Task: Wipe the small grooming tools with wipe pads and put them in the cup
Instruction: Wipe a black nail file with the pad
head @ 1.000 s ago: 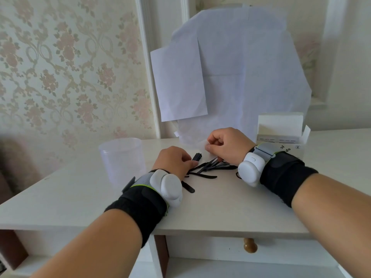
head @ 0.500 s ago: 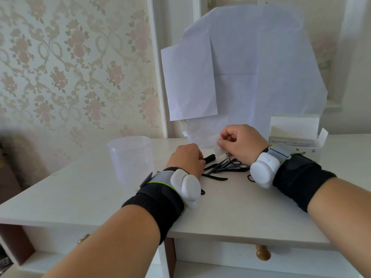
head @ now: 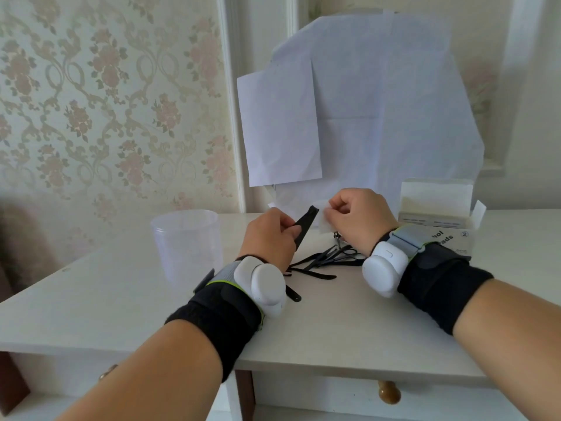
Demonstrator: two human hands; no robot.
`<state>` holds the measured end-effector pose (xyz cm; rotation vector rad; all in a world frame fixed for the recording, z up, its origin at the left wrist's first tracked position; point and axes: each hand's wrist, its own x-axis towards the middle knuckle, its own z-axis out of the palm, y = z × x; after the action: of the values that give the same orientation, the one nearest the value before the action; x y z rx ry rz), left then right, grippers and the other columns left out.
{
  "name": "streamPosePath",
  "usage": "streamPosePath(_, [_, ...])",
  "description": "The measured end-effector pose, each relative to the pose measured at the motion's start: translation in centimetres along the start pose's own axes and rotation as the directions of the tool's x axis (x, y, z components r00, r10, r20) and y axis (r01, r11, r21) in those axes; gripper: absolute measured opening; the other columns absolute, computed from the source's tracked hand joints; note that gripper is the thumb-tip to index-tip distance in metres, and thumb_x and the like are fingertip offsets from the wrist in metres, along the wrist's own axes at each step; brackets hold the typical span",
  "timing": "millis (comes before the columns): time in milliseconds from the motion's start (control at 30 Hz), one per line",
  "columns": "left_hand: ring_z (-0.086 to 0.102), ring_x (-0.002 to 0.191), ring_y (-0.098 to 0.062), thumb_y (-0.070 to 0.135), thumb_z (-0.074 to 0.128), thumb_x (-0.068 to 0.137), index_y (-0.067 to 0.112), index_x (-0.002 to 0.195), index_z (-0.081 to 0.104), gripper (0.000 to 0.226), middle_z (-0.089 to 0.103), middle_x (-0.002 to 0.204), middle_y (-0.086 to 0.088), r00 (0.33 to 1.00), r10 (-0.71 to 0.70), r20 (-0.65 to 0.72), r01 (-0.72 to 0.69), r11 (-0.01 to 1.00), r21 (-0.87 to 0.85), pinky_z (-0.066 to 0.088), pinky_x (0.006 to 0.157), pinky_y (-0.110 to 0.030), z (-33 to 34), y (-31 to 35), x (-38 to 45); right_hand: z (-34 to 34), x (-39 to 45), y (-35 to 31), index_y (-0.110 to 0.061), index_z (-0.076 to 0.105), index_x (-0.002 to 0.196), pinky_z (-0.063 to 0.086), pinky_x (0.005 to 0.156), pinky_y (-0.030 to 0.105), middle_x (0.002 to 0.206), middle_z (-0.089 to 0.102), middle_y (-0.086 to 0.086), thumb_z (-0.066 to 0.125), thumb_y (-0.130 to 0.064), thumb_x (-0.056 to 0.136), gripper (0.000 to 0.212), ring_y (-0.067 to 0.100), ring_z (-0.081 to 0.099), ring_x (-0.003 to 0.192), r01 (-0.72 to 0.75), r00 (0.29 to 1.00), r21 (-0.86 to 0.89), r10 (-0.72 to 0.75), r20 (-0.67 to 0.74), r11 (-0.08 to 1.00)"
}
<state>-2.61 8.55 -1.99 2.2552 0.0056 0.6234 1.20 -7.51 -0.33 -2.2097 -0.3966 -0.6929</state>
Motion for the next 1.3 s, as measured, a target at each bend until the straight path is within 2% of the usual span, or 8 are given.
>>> streamPosePath(100, [0.059,0.078,-0.010,0.026,0.057,0.093,0.019,0.095,0.062,0.009,0.069,0.085,0.003,1.000,0.009,-0.007,-0.009,0.999,-0.042,0.040,0.061,-0.019,-0.1,0.0,0.1,0.7,-0.5,-0.6,-0.016,0.068,0.084,0.061,0.066,0.037,0.078,0.073,0.002,0.065,-0.022,0.090,0.010,0.022,0.071,0.067,-0.013,0.996,0.159,0.000,0.084,0.987])
streamPosePath(233, [0.067,0.080,-0.017,0.027,0.059,0.092,0.017,0.091,0.066,0.012,0.072,0.082,0.001,1.000,0.012,-0.002,-0.012,0.990,-0.140,0.055,0.076,-0.035,-0.2,-0.1,0.2,1.3,-0.8,-0.7,-0.010,0.070,0.091,0.062,0.060,0.043,0.078,0.074,0.006,0.067,-0.018,0.090,0.008,0.023,0.073,0.067,-0.087,0.988,0.320,0.040,0.152,0.943])
streamPosePath(433, [0.065,0.076,-0.016,0.025,0.062,0.090,0.018,0.084,0.067,0.011,0.071,0.079,0.001,1.000,-0.006,-0.014,0.002,0.958,-0.287,0.057,0.082,-0.042,-0.4,-0.3,0.2,1.2,-1.1,-1.0,-0.006,0.071,0.090,0.060,0.058,0.034,0.075,0.074,0.012,0.067,-0.014,0.091,0.009,0.020,0.073,0.069,-0.128,0.969,0.423,0.022,0.246,0.897])
streamPosePath(667, [0.058,0.069,-0.010,0.025,0.063,0.091,0.018,0.085,0.067,0.010,0.064,0.071,0.005,1.000,0.011,0.013,-0.006,0.938,-0.347,0.053,0.073,-0.031,-0.4,-0.4,0.2,1.1,-1.4,-1.2,-0.004,0.066,0.093,0.056,0.054,0.028,0.075,0.072,0.009,0.070,-0.012,0.089,0.010,0.014,0.071,0.070,-0.218,0.942,0.495,0.048,0.333,0.841])
streamPosePath(800, [0.062,0.066,-0.007,0.023,0.060,0.093,0.017,0.086,0.065,0.011,0.068,0.074,0.003,0.998,-0.003,0.062,0.026,0.927,-0.375,0.052,0.061,-0.021,-0.4,-0.3,0.1,1.0,-1.4,-1.3,-0.004,0.065,0.093,0.056,0.054,0.028,0.078,0.074,0.008,0.067,-0.011,0.091,0.008,0.016,0.073,0.073,-0.254,0.928,0.520,0.055,0.368,0.816])
streamPosePath(967, [0.066,0.066,-0.010,0.023,0.063,0.092,0.016,0.085,0.063,0.010,0.072,0.077,-0.002,0.999,0.005,0.050,0.013,0.942,-0.337,0.051,0.065,-0.024,-0.2,-0.3,0.2,1.1,-1.3,-1.4,-0.002,0.062,0.097,0.058,0.056,0.027,0.086,0.075,0.016,0.062,-0.010,0.094,0.008,0.021,0.074,0.073,-0.280,0.914,0.498,0.069,0.400,0.821])
streamPosePath(1133, [0.064,0.064,-0.010,0.024,0.062,0.092,0.017,0.085,0.062,0.010,0.069,0.070,0.001,0.999,0.026,0.037,-0.013,0.948,-0.317,0.052,0.066,-0.026,-0.1,-0.3,0.1,1.2,-1.0,-1.3,0.007,0.061,0.102,0.056,0.055,0.027,0.087,0.074,0.020,0.062,-0.011,0.094,0.019,0.018,0.071,0.067,-0.214,0.925,0.416,0.047,0.376,0.884])
streamPosePath(1300, [0.061,0.059,-0.006,0.022,0.059,0.093,0.011,0.089,0.064,0.012,0.067,0.068,0.004,1.000,0.019,0.012,-0.014,0.938,-0.347,0.047,0.062,-0.023,-0.1,-0.1,0.1,1.0,-0.7,-1.4,0.009,0.061,0.102,0.056,0.058,0.029,0.084,0.073,0.018,0.061,-0.011,0.095,0.021,0.014,0.069,0.064,-0.153,0.931,0.362,0.011,0.365,0.920])
